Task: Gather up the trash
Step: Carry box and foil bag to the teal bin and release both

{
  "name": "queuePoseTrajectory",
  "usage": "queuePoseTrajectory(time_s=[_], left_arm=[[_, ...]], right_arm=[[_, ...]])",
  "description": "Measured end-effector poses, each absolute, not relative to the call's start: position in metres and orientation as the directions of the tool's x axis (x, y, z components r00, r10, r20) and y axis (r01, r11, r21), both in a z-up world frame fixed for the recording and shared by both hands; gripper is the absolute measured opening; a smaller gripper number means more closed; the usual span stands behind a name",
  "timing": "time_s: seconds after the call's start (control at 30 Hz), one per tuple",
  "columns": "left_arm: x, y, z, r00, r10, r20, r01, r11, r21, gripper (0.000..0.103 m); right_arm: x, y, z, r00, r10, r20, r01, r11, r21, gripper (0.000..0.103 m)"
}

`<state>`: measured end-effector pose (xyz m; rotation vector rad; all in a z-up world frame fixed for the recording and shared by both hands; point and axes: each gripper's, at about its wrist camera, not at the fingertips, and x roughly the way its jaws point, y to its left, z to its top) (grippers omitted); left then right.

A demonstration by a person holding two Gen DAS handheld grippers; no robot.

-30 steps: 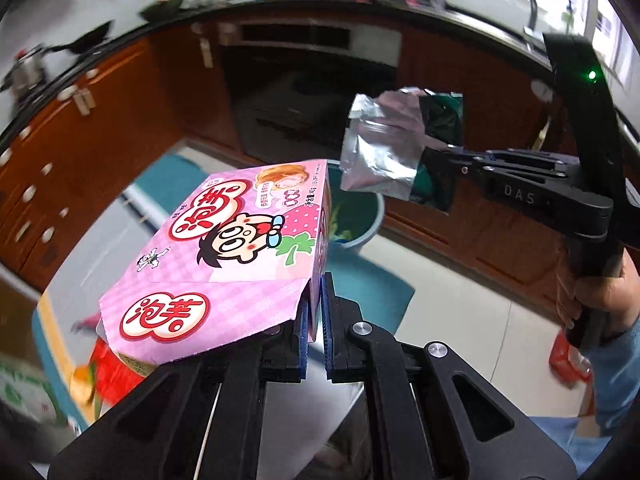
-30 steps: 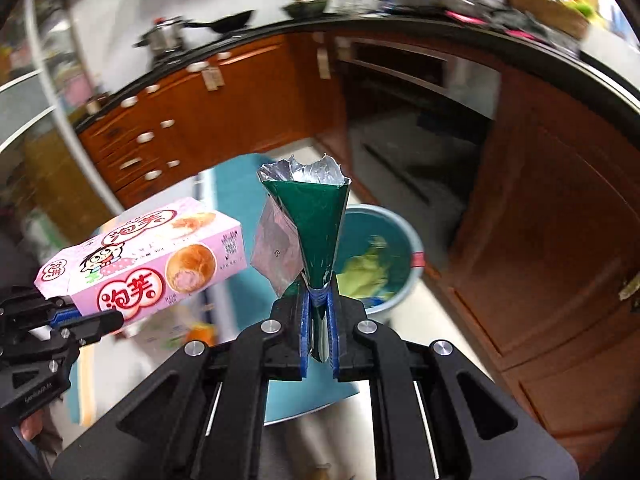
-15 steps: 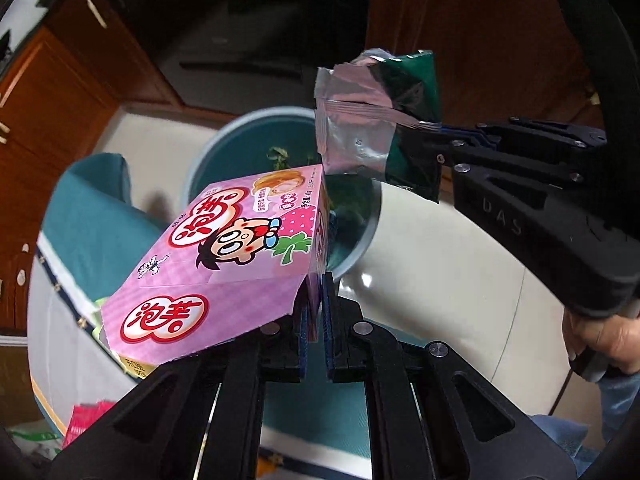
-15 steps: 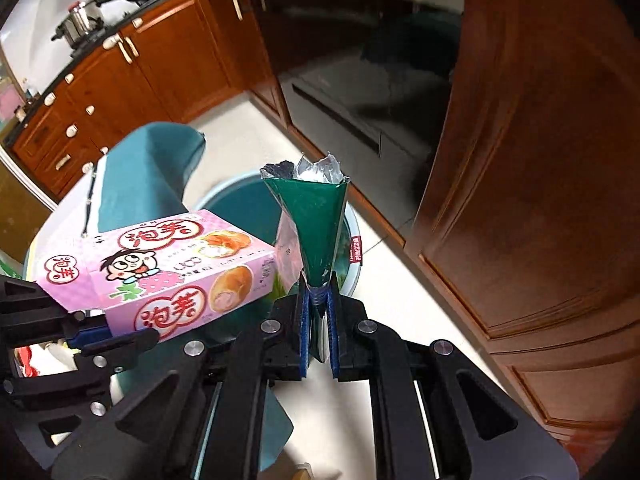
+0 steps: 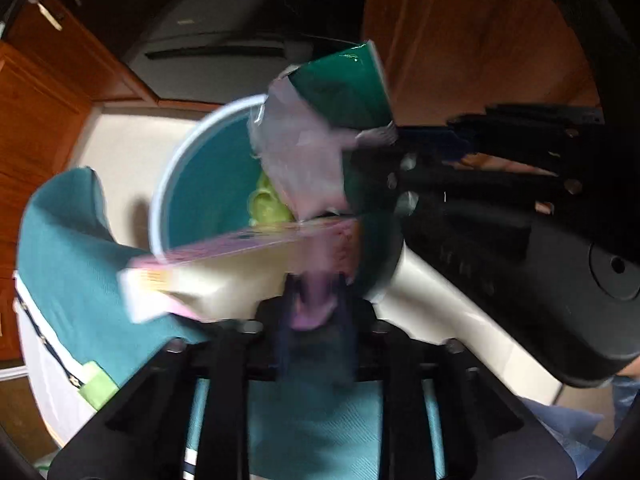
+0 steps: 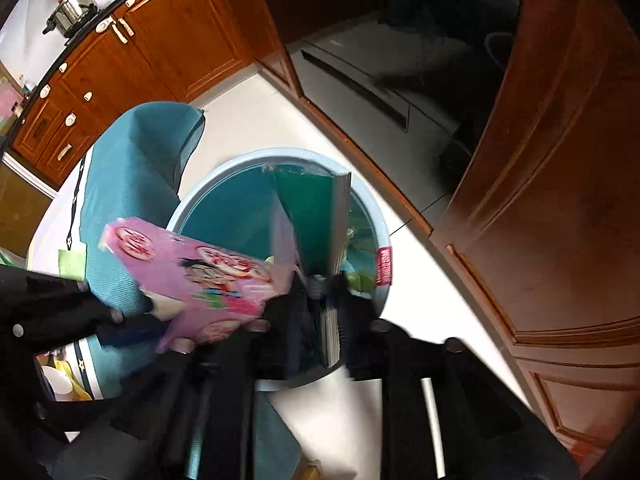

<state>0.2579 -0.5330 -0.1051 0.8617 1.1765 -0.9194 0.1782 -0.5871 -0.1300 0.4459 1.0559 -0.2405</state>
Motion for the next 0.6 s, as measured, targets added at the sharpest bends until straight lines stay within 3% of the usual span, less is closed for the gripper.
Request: queuePoseTrajectory(time_s=[0.07, 0.13, 0.27, 0.6], left_arm=[[0.260, -0.531, -0.103, 0.139, -0.157, -0.978, 0.914, 0.400, 0.066, 0.055], [0.261, -0.528, -0.099, 0.160, -0.168, -0.973, 0.907, 0.413, 0.078, 0.062], [0.266, -0.523, -0.096, 0.156, -0.177, -0.972, 0.896, 0.440, 0.064, 0.067], [0.257, -0.506, -0.093, 0.152, -0.193, -0.969, 0.876, 0.480, 0.042, 0.071]], right_arm=[[0.178, -0.588, -0.130, 0.485, 0.032, -0.874, 0.402, 0.880, 0.255, 0.067], [0.177, -0.590, -0.129, 0.502, 0.035, -0.864, 0.408, 0.872, 0.272, 0.076], [0.176, -0.593, -0.130, 0.495, 0.045, -0.867, 0.423, 0.860, 0.286, 0.083], [0.165, -0.586, -0.137, 0.445, 0.045, -0.894, 0.459, 0.846, 0.271, 0.083]])
